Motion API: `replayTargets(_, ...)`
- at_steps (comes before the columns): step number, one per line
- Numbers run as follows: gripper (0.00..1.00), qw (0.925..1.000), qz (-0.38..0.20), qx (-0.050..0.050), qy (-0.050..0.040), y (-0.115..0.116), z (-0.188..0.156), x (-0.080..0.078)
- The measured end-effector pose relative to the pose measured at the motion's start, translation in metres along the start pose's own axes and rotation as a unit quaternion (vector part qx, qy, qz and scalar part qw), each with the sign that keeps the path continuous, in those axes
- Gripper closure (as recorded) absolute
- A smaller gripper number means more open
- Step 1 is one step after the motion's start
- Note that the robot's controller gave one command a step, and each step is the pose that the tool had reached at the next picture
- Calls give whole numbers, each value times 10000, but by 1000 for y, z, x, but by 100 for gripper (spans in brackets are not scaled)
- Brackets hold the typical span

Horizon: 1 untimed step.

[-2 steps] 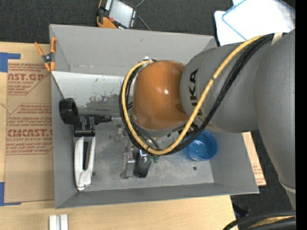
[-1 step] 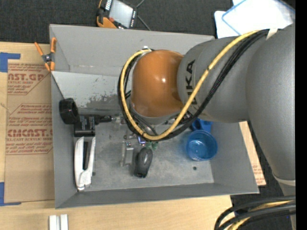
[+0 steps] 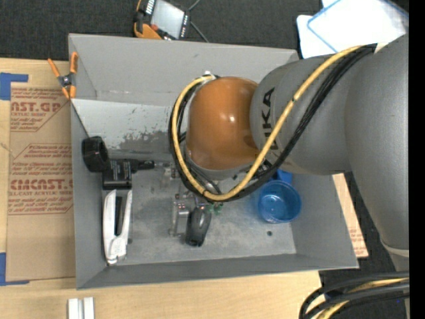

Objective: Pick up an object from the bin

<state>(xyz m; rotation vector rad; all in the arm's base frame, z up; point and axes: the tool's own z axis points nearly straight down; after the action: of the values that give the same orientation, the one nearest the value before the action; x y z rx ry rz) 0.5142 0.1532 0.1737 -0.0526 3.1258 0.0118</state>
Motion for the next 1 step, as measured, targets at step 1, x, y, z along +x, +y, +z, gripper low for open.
replayTargets(1,0,9914,-1307,2,9,-27,51,24)
